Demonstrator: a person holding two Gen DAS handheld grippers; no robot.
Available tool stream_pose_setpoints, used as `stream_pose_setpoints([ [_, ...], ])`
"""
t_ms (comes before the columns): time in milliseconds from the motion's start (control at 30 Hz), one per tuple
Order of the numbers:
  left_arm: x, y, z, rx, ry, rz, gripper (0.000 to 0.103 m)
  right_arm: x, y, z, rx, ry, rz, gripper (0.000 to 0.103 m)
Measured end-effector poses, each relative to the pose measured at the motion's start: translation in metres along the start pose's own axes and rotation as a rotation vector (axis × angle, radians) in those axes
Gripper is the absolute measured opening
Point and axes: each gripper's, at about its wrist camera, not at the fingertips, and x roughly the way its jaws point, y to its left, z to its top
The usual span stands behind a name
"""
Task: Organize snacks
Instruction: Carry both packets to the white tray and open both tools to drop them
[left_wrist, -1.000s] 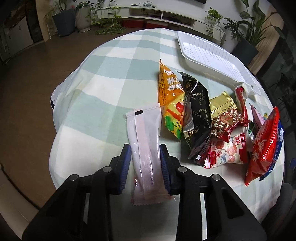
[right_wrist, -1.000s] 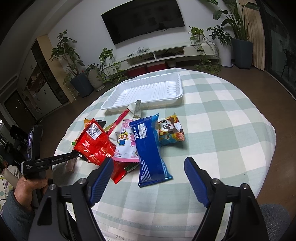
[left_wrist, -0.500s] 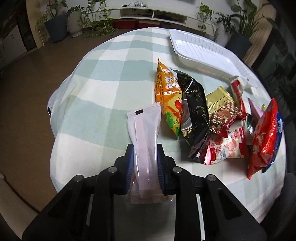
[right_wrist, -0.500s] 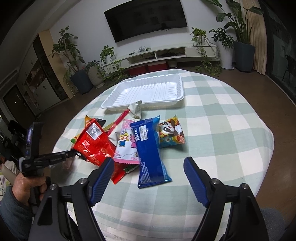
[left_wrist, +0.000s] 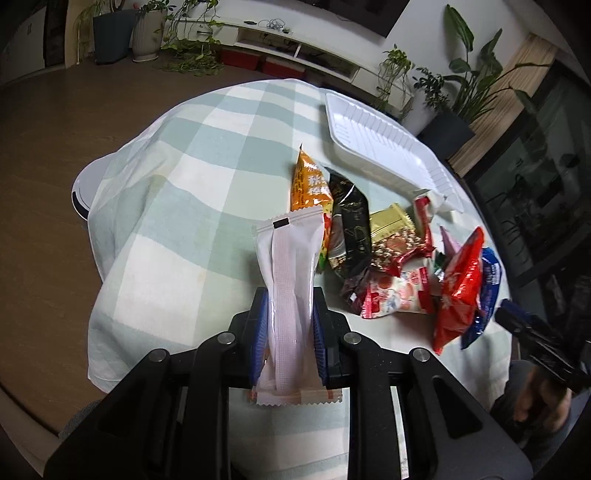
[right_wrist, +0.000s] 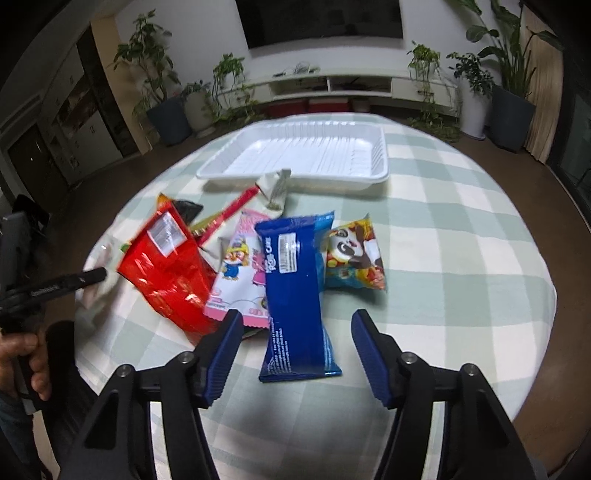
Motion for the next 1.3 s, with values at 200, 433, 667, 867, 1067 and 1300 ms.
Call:
stream_pose_setpoints([
  [200, -0.011, 0.003, 0.0, -0.008, -0.018, -0.037, 0.02, 0.021, -0.009, 0.001, 0.027, 0.059, 0.032, 0.049],
  [433, -0.014, 0.002, 0.001, -0.005, -0.024, -0.055, 0.02, 0.026, -0.008, -0.001, 0.005, 0.069, 0.06, 0.029],
  [667, -0.024, -0.005, 0.006, 0.014, -0.046, -0.08, 0.02, 0.01, -0.012, -0.003, 0.02, 0.039, 0.093, 0.027],
  [867, -0.036, -0.013, 0.018, 0.03, -0.07, -0.107, 0.02, -0.018, -0.028, 0.003, 0.091, -0.02, 0.148, 0.027],
  [1067, -0.042, -0.028, 0.059, 0.092, -0.103, -0.13, 0.02, -0.031, -0.063, 0.038, 0.164, -0.079, 0.162, 0.027],
  [1300, -0.02, -0.067, 0.146, 0.205, -0.087, -0.147, 0.02, -0.021, -0.099, 0.11, 0.227, -0.106, 0.195, 0.027],
])
